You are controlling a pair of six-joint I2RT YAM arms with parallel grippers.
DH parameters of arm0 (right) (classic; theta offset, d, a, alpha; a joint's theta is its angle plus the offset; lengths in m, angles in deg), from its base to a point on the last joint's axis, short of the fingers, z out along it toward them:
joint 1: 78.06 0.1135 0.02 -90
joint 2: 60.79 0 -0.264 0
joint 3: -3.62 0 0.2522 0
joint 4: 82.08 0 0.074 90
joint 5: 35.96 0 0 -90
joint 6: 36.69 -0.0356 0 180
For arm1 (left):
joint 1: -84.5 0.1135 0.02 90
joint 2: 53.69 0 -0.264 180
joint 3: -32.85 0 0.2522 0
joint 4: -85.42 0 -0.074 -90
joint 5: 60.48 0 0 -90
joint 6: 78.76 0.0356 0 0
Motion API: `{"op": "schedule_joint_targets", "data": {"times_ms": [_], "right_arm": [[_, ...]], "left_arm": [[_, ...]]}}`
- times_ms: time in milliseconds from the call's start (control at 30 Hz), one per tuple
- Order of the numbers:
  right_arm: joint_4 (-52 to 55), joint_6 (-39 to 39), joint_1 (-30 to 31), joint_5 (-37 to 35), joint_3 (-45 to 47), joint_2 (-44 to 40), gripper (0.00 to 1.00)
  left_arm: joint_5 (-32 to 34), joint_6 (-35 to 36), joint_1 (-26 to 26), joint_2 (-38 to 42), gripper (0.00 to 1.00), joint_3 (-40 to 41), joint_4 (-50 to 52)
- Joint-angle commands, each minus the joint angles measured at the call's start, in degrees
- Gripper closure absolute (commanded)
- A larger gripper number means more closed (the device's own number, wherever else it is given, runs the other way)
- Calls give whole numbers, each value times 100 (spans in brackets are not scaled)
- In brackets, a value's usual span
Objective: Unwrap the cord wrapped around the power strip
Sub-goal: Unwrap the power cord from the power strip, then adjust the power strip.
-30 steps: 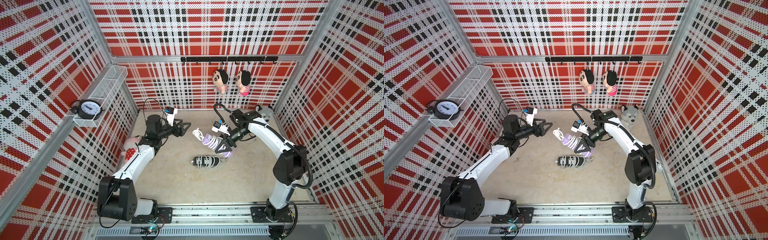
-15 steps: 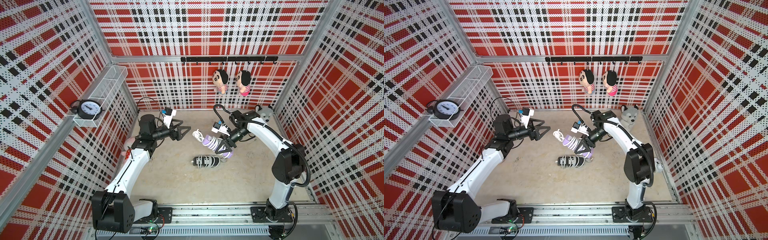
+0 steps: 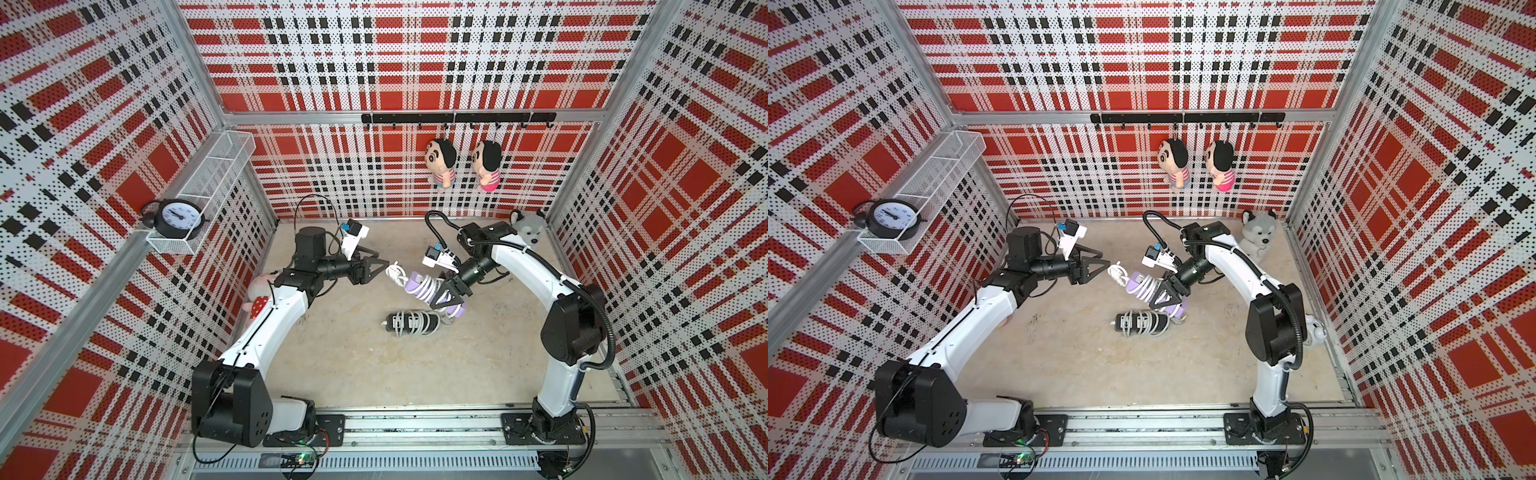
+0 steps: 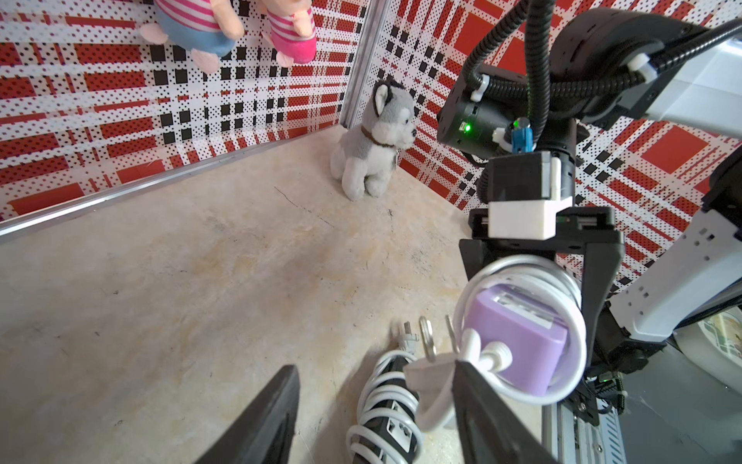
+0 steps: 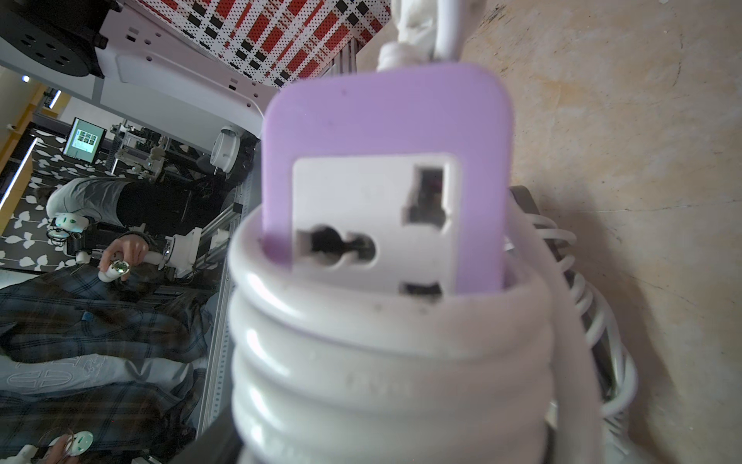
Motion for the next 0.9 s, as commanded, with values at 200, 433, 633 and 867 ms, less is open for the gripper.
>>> {"op": "schedule_joint_targets", "data": {"times_ms": [200, 433, 633, 867], "right_arm": [[44, 272, 53, 496, -247, -12, 97], [-1097, -971, 56, -232, -68, -171, 96], [-4897, -3778, -39, -1389, 1106, -976, 92], [-8255, -4946, 341, -2569, 2788, -1894, 95]], "left_arm": [[-402, 253, -113, -16, 21, -95, 274], [462, -200, -55, 108, 19, -180, 238], [1829, -2840, -49, 1024, 9, 922, -1986], [2949, -5025, -1166, 1298, 1, 2264, -4434]]}}
